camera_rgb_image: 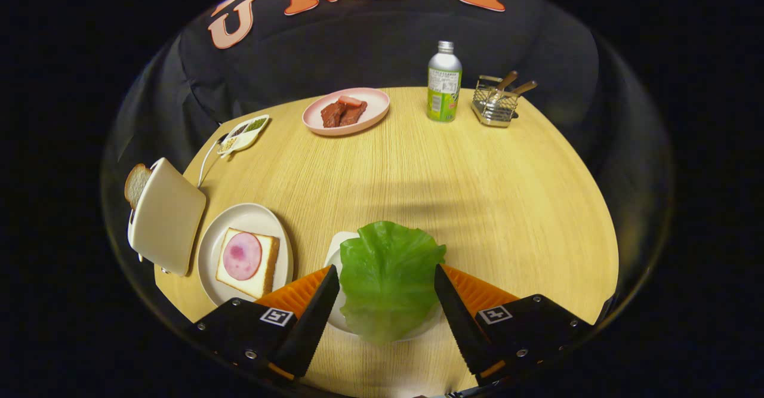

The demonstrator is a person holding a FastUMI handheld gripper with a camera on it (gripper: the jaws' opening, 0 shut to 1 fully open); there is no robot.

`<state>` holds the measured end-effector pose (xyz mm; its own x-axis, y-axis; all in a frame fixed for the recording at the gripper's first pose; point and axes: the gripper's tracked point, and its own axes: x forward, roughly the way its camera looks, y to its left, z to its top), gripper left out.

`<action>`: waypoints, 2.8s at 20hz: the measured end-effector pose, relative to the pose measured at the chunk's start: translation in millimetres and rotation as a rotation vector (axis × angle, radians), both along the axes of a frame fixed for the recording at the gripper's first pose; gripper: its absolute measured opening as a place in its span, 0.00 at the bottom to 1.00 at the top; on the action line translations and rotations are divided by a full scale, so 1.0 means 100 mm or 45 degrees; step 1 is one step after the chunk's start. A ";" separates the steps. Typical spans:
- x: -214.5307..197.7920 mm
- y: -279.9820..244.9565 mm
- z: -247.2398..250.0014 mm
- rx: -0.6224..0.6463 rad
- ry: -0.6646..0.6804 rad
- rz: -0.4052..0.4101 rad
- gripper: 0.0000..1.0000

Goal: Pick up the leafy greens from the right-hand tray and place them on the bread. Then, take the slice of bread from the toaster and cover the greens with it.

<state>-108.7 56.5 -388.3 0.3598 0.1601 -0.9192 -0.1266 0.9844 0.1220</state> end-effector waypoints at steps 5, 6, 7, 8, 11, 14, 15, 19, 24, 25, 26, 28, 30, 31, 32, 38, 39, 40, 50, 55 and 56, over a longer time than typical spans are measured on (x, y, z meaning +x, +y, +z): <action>-0.11 0.11 -0.27 0.007 0.144 -0.021 0.91; -0.11 0.09 -0.32 -0.017 0.149 -0.016 0.88; -0.10 0.08 -0.36 -0.033 0.155 -0.012 0.87; -0.12 0.07 -0.40 -0.050 0.173 -0.018 0.87; -0.12 0.03 -0.45 -0.106 0.181 -0.023 0.80; -0.11 0.04 -0.43 -0.121 0.174 -0.013 0.68; -0.12 0.07 -0.43 -0.121 0.174 -0.016 0.67; -0.11 0.18 -0.42 -0.105 0.130 0.001 0.36; -0.08 0.18 -0.42 -0.070 0.136 -0.068 0.03; -0.09 0.18 -0.42 -0.063 0.151 -0.089 0.02; -0.08 0.21 -0.38 -0.027 0.152 -0.104 0.01; -0.04 0.20 -0.30 -0.010 0.126 -0.131 0.01; -0.06 0.23 -0.18 0.019 0.116 -0.152 0.01; -0.06 0.24 -0.12 0.033 0.101 -0.162 0.01; -0.04 0.26 -0.04 0.045 0.085 -0.167 0.01; 0.09 0.46 0.51 0.113 -0.028 -0.137 0.01; 0.10 0.55 0.61 0.132 -0.043 -0.115 0.01; 0.12 0.63 0.69 0.149 -0.056 -0.089 0.01; -0.25 1.78 0.78 0.293 0.014 0.257 0.01; -0.41 2.07 0.57 0.293 0.075 0.397 0.01; -0.41 2.06 0.51 0.264 0.078 0.426 0.01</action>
